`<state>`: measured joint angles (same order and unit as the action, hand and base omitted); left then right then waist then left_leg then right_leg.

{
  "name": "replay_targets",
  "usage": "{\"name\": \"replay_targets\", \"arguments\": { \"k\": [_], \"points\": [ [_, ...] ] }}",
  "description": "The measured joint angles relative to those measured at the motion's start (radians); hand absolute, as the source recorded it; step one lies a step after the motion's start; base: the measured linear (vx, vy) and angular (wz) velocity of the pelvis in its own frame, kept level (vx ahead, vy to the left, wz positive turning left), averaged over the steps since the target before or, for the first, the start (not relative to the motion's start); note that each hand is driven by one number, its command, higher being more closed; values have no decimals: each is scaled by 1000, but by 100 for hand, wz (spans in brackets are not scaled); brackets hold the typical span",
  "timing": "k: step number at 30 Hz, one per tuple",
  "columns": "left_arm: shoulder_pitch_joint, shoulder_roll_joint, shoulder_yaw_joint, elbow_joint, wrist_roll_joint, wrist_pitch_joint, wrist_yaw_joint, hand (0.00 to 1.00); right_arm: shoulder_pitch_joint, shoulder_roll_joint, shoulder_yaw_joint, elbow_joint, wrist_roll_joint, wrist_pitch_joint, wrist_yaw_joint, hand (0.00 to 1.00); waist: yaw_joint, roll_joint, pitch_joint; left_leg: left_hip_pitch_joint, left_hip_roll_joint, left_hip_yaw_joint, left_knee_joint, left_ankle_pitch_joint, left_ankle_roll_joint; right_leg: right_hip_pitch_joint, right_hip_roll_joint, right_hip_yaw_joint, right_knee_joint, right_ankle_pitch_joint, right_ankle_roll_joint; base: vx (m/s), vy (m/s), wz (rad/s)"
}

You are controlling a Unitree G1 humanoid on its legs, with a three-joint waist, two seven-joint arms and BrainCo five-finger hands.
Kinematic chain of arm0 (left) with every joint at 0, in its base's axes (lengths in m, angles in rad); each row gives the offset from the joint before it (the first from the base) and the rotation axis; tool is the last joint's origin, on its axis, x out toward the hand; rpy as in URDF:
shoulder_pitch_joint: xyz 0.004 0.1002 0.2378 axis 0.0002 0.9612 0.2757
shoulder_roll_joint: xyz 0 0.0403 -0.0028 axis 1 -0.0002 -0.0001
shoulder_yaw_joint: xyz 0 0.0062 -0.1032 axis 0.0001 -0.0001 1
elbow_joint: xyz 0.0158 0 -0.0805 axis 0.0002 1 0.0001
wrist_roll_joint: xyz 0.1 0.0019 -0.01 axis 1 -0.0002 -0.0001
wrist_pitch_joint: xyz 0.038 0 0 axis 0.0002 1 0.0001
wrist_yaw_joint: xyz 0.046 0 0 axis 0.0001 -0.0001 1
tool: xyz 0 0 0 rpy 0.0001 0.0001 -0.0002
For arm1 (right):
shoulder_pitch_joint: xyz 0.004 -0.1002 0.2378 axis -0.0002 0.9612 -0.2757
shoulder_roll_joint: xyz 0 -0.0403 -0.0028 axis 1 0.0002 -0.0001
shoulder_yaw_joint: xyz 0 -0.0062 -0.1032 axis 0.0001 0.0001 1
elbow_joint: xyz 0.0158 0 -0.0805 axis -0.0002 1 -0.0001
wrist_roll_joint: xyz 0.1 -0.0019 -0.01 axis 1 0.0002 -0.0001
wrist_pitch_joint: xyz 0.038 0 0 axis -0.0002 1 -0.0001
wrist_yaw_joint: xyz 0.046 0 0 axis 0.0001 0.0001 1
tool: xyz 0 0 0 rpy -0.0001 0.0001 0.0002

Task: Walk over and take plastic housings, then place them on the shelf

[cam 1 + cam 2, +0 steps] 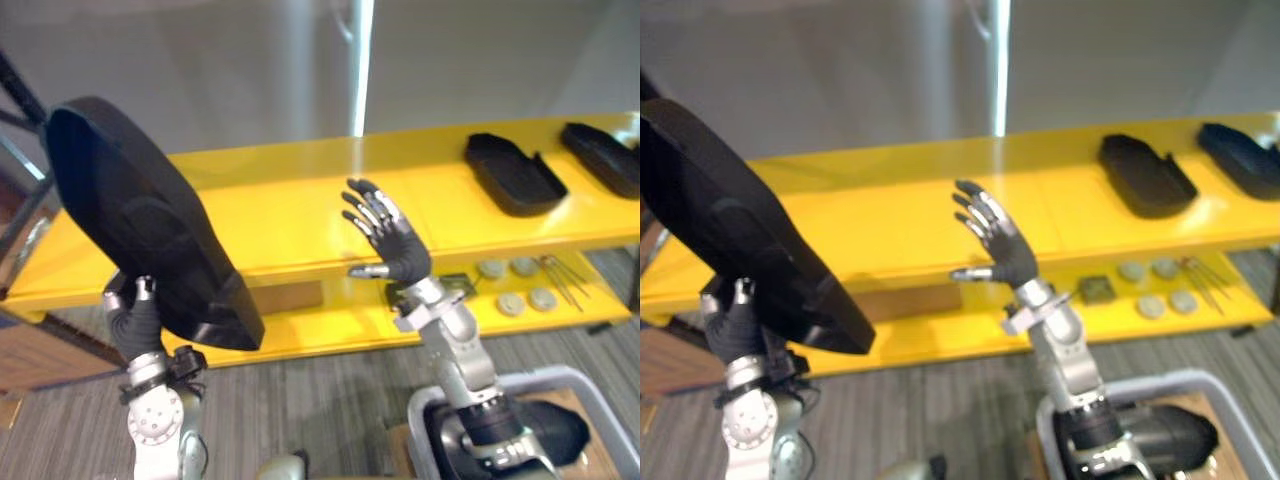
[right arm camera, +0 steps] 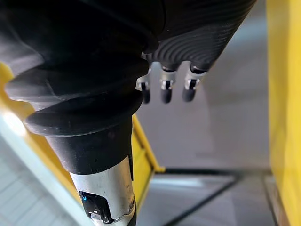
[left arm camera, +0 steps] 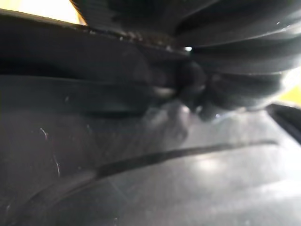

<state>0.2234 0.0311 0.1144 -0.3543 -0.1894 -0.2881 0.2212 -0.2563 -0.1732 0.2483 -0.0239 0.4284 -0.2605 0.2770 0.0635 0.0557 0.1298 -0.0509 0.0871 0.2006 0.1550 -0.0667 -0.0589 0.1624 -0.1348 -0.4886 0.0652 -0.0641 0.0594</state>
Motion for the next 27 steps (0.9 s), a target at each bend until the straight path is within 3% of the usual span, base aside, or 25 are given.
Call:
{"name": "replay_targets", "arguments": {
  "k": [3, 7, 10, 13, 16, 20, 24, 27],
  "points": [
    [-3, 2, -8, 0, 0, 5, -22, 100, 1, 41, 0, 22, -13, -1, -42, 0, 14, -12, -4, 18, -58, -30, -45, 30, 27, 14, -47, -28, 8, -6, 9, 54, 189, 54],
    [6, 4, -7, 0, 0, 7, -34, 100, 25, 54, -3, 44, -22, -14, -89, 0, 19, -22, -10, 65, -91, -22, -94, 45, 41, 25, -78, -19, 25, -10, 16, 10, 101, 0],
    [14, 5, -12, 0, 4, 7, -53, 100, 94, 64, -20, 44, -55, -28, -168, 0, 16, -45, -19, 89, -105, 6, -144, 59, 42, 4, -92, 25, 38, -18, 26, -34, 49, -26],
    [10, 5, -13, 1, 10, 7, -76, 100, 186, 82, -91, 40, -62, -42, -233, 0, -14, -55, -18, 110, -116, 21, -166, 64, 50, -29, -117, 53, 111, -36, 22, -32, 55, -23],
    [-2, 34, -20, 7, 12, 7, -85, 100, 279, 92, -173, 36, -104, -48, -298, 0, -47, -62, -7, 151, -114, 51, -175, 54, 63, -99, -143, 114, 285, -40, 14, -52, 101, -34],
    [-52, 120, -18, 21, 12, 10, -69, 100, 335, 120, -257, -50, -133, -49, -323, 0, -81, -98, 12, 148, -102, 90, -182, 39, 57, -102, -103, 212, 196, -21, 5, -55, 21, -39],
    [-57, 106, -23, 22, 42, 36, -3, 100, 387, 113, -370, -122, -113, -45, -282, 0, -89, -96, 23, 137, -87, 124, -184, 51, 41, -70, -70, 242, 73, 21, 29, 5, -10, -24],
    [-53, 79, -21, 22, 41, 36, 19, 100, 415, 98, -407, -121, -82, -42, -272, 0, -94, -73, 37, 138, -84, 130, -213, 63, 36, -61, -58, 242, 37, 27, 39, 19, -28, -5]
  ]
}}
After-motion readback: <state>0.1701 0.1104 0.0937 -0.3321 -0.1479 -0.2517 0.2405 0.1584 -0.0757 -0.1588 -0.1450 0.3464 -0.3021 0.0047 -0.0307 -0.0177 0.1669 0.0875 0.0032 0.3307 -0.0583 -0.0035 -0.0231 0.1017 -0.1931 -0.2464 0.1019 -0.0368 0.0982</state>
